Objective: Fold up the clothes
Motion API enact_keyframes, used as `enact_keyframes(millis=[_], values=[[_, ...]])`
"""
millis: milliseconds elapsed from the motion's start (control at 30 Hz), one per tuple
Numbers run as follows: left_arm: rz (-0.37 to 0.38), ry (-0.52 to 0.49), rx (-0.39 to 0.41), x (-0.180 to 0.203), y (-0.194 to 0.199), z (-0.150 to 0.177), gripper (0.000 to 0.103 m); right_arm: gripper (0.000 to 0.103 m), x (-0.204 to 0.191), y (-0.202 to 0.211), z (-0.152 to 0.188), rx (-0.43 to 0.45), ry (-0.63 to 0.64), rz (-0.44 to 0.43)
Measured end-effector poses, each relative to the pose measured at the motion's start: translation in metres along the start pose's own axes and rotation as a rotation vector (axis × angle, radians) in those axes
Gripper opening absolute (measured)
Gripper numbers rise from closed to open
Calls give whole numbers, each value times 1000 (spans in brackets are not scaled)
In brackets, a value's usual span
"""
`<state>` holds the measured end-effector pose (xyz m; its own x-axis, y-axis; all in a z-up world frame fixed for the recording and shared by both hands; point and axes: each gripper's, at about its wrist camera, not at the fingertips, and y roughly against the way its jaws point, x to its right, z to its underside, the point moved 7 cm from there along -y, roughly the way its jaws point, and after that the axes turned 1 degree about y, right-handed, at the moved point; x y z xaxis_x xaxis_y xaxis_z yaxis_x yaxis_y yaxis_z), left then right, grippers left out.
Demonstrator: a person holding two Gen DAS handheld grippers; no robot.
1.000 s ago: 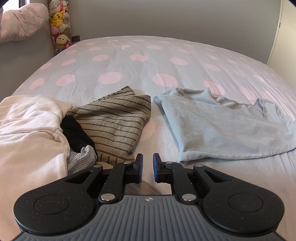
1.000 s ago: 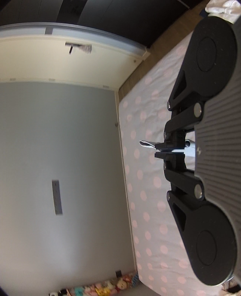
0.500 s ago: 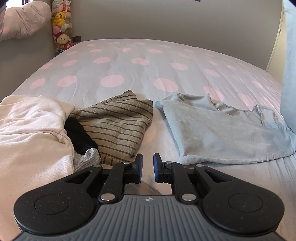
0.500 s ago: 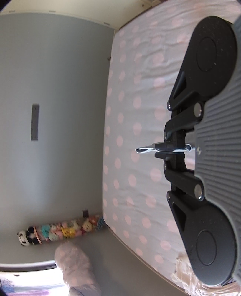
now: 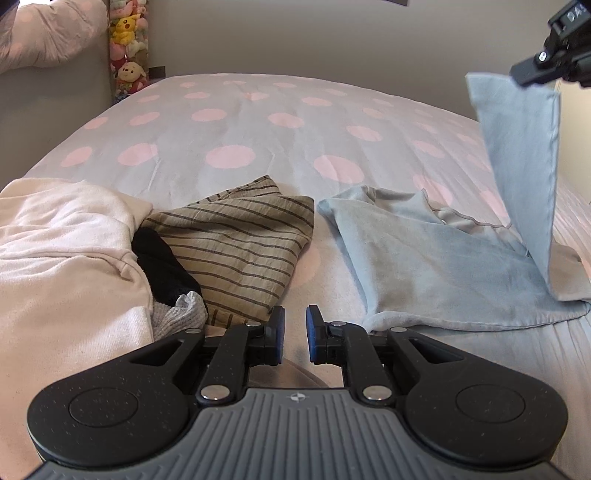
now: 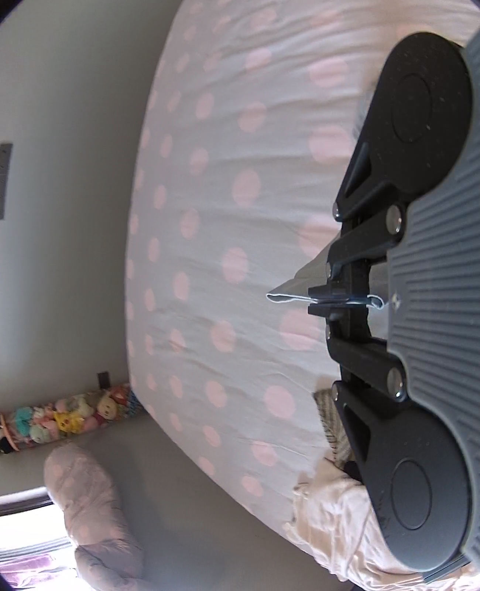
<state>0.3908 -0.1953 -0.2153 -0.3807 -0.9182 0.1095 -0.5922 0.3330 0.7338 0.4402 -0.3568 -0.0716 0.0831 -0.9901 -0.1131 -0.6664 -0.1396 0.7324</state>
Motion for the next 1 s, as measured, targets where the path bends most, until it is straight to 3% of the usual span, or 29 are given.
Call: enact_keyframes(millis=[233,467,633,800,1000], values=[[3,5,13,-1,-4,-1,11,3,-39,-59,36,-114,74,-107],[10,1,29,0,-6,-2,12,3,-64,-100,56,-188,136,-149],[42,-7,50,6,-5,-3,16,13,-66,-107,62,-202,136,-173],[49,-22,50,11,-5,-2,17,13,-45,-91,68,-196,159,-153],[46,-34,43,15,-5,-1,17,13,33,-59,95,-224,152,-49]])
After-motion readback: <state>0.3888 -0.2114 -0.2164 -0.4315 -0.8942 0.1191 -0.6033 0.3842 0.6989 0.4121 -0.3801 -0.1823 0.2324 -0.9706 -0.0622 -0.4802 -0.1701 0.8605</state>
